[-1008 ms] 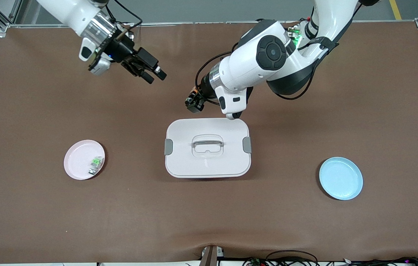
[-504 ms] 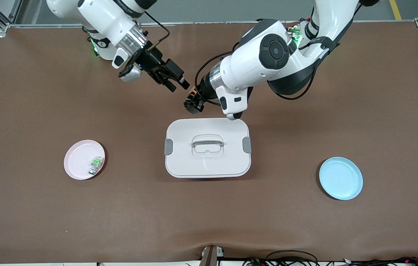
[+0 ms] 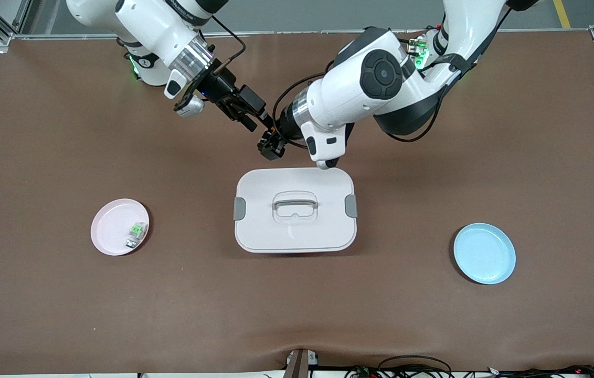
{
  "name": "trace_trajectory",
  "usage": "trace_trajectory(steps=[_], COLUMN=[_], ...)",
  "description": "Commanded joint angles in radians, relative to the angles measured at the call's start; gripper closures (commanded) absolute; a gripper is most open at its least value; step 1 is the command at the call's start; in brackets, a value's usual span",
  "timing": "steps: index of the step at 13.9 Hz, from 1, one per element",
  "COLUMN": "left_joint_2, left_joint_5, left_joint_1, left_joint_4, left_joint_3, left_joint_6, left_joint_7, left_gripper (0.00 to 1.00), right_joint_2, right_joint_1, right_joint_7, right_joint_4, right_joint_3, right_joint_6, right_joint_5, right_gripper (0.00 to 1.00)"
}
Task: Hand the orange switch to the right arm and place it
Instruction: 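Hold the switch up while the right gripper reaches toward it, then close the right gripper on the switch held by the left gripper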
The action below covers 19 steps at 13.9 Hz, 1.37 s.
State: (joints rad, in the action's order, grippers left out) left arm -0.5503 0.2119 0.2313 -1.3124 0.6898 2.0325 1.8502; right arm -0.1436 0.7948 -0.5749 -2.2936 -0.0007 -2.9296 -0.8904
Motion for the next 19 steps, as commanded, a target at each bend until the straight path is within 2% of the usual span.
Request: trace_trajectory(steps=[1, 8, 9, 13, 14, 15, 16, 18, 19], left_joint_2=[-0.007, -0.007, -0.008, -0.008, -0.008, -0.008, -0.008, -0.008, -0.008], left_joint_5=[0.018, 0.018, 0.018, 0.018, 0.018, 0.018, 0.018, 0.018, 0.018], left_joint_1=[0.019, 0.020, 0.020, 0.022, 0.020, 0.020, 0.020, 0.020, 0.020], left_joint_4=[0.021, 0.016, 0.016, 0.016, 0.016, 0.016, 0.016, 0.016, 0.016], left_joint_3=[-0.007, -0.007, -0.009, -0.009, -0.009, -0.009, -0.009, -0.009, -0.009], left_joint_6=[0.005, 0.003, 0.003, 0.003, 0.003, 0.003, 0.003, 0.003, 0.003], left_joint_7=[0.017, 0.023, 0.023, 0.023, 0.023, 0.023, 0.023, 0.023, 0.023], left_gripper=[1.00, 1.00, 1.00, 1.00, 1.00, 1.00, 1.00, 0.92, 0.78], right_joint_2=[0.038, 0.082, 0.082, 0.079, 0.079, 0.079, 0.079, 0.079, 0.079], right_joint_1=[0.014, 0.034, 0.040, 0.044, 0.044, 0.044, 0.044, 0.044, 0.044], right_joint_7=[0.001, 0.015, 0.015, 0.015, 0.012, 0.012, 0.009, 0.006, 0.006], right_joint_4=[0.040, 0.071, 0.071, 0.071, 0.072, 0.075, 0.079, 0.080, 0.080], right_joint_3=[-0.008, -0.008, -0.008, -0.008, -0.008, -0.008, -0.008, -0.008, -0.008], right_joint_6=[-0.002, -0.019, -0.019, -0.017, -0.017, -0.014, -0.014, -0.013, -0.013], right_joint_5=[-0.028, -0.025, -0.027, -0.027, -0.027, -0.027, -0.027, -0.027, -0.027], right_gripper=[0.00, 0.00, 0.09, 0.75, 0.80, 0.94, 1.00, 1.00, 1.00])
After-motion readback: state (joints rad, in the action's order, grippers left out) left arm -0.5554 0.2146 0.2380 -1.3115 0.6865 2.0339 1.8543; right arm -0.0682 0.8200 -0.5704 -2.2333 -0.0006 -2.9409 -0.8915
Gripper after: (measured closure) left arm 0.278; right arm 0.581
